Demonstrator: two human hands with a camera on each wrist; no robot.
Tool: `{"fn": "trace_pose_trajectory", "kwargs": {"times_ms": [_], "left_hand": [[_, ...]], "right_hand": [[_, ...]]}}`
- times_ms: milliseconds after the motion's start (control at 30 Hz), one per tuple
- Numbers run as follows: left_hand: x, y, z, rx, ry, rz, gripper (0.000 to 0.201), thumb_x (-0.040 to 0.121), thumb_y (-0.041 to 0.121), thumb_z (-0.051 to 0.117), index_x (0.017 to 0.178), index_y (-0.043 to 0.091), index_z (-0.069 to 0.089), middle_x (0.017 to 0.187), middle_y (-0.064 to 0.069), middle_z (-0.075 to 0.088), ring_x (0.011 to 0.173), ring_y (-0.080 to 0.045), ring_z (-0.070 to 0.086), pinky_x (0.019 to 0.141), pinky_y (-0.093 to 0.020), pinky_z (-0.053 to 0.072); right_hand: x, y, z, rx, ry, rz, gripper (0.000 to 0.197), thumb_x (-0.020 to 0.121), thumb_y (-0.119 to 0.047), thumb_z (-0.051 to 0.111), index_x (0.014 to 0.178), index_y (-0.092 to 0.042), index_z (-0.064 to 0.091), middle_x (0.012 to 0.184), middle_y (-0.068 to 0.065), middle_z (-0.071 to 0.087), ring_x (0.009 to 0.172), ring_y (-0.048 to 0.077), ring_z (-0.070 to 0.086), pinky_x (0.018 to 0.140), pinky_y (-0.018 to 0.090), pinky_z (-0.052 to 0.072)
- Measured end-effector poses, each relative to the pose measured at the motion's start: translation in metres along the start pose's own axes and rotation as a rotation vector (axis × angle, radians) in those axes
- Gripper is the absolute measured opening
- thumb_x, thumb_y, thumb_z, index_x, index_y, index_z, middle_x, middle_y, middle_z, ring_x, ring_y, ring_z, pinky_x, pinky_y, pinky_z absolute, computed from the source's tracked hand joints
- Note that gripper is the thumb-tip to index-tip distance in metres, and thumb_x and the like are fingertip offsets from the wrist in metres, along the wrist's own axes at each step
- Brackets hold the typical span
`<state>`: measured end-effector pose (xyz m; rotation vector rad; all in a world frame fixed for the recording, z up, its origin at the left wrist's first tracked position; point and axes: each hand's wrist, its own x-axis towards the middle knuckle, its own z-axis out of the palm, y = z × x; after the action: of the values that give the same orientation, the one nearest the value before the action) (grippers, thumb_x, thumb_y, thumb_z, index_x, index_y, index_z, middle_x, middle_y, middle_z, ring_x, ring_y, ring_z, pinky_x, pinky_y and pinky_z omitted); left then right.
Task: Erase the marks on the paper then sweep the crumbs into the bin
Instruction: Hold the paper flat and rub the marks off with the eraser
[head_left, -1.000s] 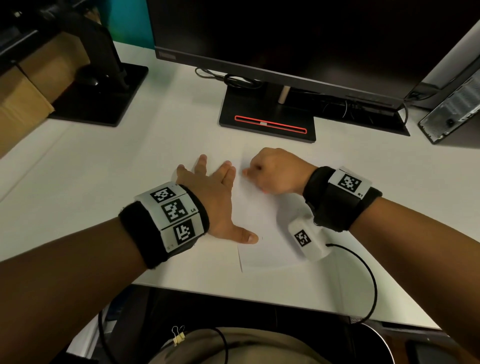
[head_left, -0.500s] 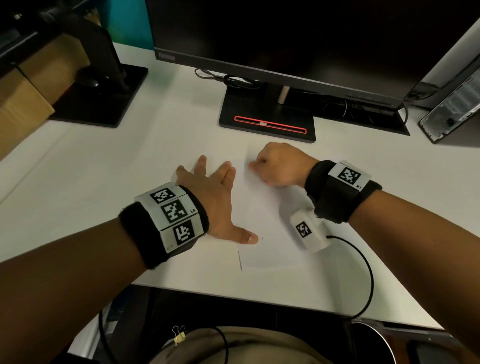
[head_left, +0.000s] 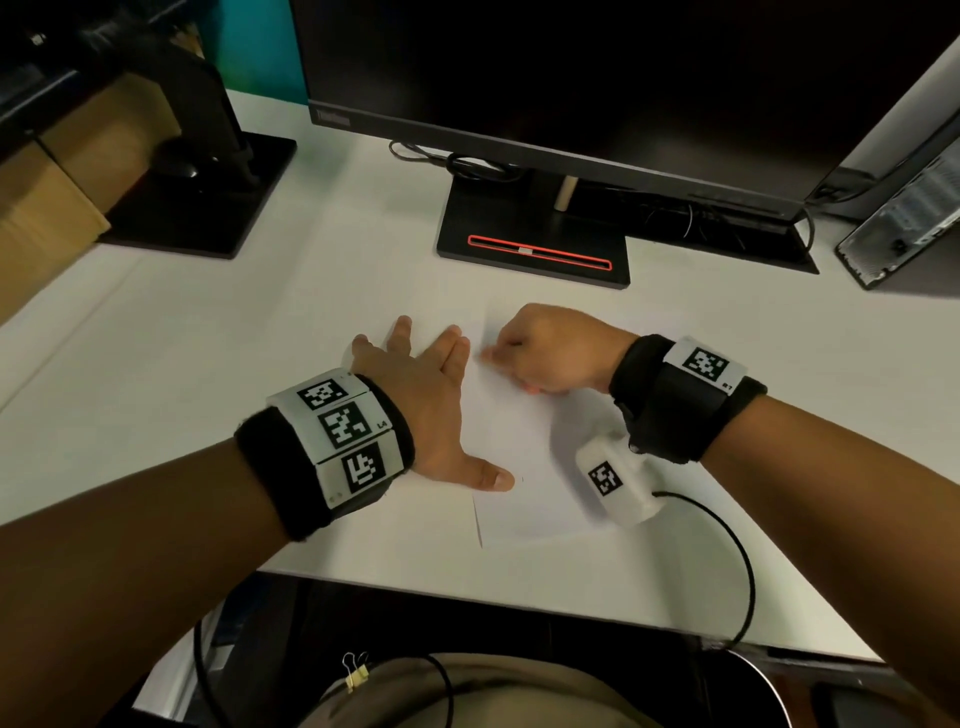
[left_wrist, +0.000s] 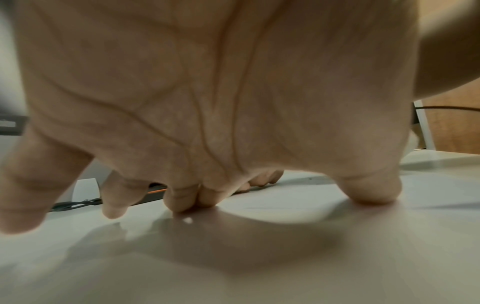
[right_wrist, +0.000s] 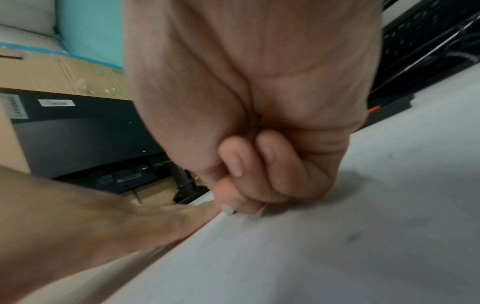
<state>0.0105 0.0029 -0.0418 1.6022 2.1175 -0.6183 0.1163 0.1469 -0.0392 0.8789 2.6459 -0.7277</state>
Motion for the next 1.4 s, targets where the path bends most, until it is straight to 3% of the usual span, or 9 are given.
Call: {"fn": "trace_pose_trajectory", "kwargs": {"times_ms": [100, 267, 400, 567, 700, 833, 967, 1267, 1400], "left_hand": [[-0.001, 0.001, -0.001, 0.000, 0.000, 0.002, 0.146, 0.053, 0.107, 0.030, 0.157, 0.019, -0.021, 0.166, 0.006, -0.023, 0.152, -0.041, -0.013, 0.118, -0.063, 0.014], [-0.001, 0.001, 0.000, 0.000, -0.003, 0.003, 0.145, 0.054, 0.107, 0.030, 0.157, 0.019, -0.021, 0.166, 0.006, -0.024, 0.152, -0.041, -0.012, 0.118, -0.064, 0.014], [-0.002, 0.001, -0.001, 0.001, -0.007, 0.002, 0.146, 0.052, 0.107, 0.029, 0.157, 0.019, -0.023, 0.166, 0.005, -0.025, 0.153, -0.041, -0.011, 0.118, -0.064, 0.015], [0.000, 0.001, -0.002, 0.014, -0.010, -0.002, 0.146, 0.052, 0.107, 0.029, 0.157, 0.019, -0.023, 0.166, 0.005, -0.025, 0.153, -0.041, -0.010, 0.118, -0.063, 0.016], [-0.002, 0.002, -0.002, 0.015, -0.011, -0.006, 0.147, 0.052, 0.108, 0.029, 0.156, 0.019, -0.023, 0.166, 0.005, -0.025, 0.153, -0.041, -0.009, 0.118, -0.064, 0.015], [-0.001, 0.001, -0.002, 0.014, -0.015, -0.007, 0.146, 0.052, 0.107, 0.029, 0.156, 0.019, -0.024, 0.165, 0.005, -0.026, 0.153, -0.041, -0.009, 0.118, -0.064, 0.014], [-0.003, 0.002, -0.002, 0.011, -0.013, -0.009, 0.147, 0.052, 0.107, 0.030, 0.156, 0.019, -0.023, 0.166, 0.005, -0.025, 0.153, -0.041, -0.009, 0.118, -0.065, 0.013], [-0.002, 0.001, -0.001, 0.018, -0.008, -0.007, 0.147, 0.051, 0.108, 0.027, 0.156, 0.018, -0.023, 0.166, 0.005, -0.026, 0.153, -0.042, -0.008, 0.117, -0.065, 0.014], [-0.002, 0.001, -0.002, 0.011, -0.012, -0.006, 0.147, 0.053, 0.107, 0.029, 0.156, 0.018, -0.024, 0.165, 0.004, -0.026, 0.153, -0.042, -0.008, 0.118, -0.065, 0.013]], "right_hand": [[0.002, 0.008, -0.011, 0.033, 0.117, 0.066, 0.052, 0.105, -0.035, 0.045, 0.078, -0.001, 0.072, 0.069, 0.010, 0.068, 0.055, 0.016, 0.056, 0.058, 0.026, 0.041], [-0.003, 0.001, -0.002, 0.035, -0.028, 0.013, 0.051, 0.105, -0.038, 0.047, 0.065, -0.010, 0.062, 0.058, 0.004, 0.059, 0.047, 0.014, 0.049, 0.053, 0.021, 0.040], [0.001, 0.012, -0.015, 0.029, 0.108, 0.073, 0.050, 0.104, -0.036, 0.046, 0.072, -0.006, 0.068, 0.074, 0.014, 0.072, 0.056, 0.017, 0.056, 0.056, 0.024, 0.040], [-0.006, 0.003, -0.002, -0.021, -0.040, -0.001, 0.051, 0.105, -0.041, 0.046, 0.071, -0.011, 0.067, 0.060, -0.001, 0.063, 0.050, 0.010, 0.052, 0.058, 0.024, 0.041], [-0.001, 0.011, -0.010, 0.019, 0.070, 0.052, 0.051, 0.104, -0.040, 0.046, 0.072, -0.008, 0.069, 0.065, 0.005, 0.065, 0.055, 0.015, 0.055, 0.060, 0.026, 0.041], [-0.006, 0.009, -0.003, -0.014, -0.019, 0.001, 0.052, 0.105, -0.041, 0.045, 0.064, -0.013, 0.063, 0.059, 0.001, 0.061, 0.052, 0.014, 0.052, 0.059, 0.025, 0.040], [-0.005, 0.019, -0.013, 0.031, 0.066, 0.075, 0.051, 0.104, -0.040, 0.048, 0.072, -0.008, 0.070, 0.068, 0.009, 0.068, 0.056, 0.017, 0.056, 0.060, 0.026, 0.042], [-0.007, 0.027, -0.018, 0.038, 0.077, 0.124, 0.048, 0.103, -0.038, 0.048, 0.069, -0.010, 0.067, 0.065, 0.005, 0.065, 0.050, 0.016, 0.053, 0.053, 0.022, 0.041], [-0.007, 0.018, -0.009, -0.033, 0.069, 0.048, 0.050, 0.103, -0.039, 0.047, 0.063, -0.013, 0.062, 0.064, 0.004, 0.064, 0.057, 0.017, 0.056, 0.058, 0.026, 0.039]]}}
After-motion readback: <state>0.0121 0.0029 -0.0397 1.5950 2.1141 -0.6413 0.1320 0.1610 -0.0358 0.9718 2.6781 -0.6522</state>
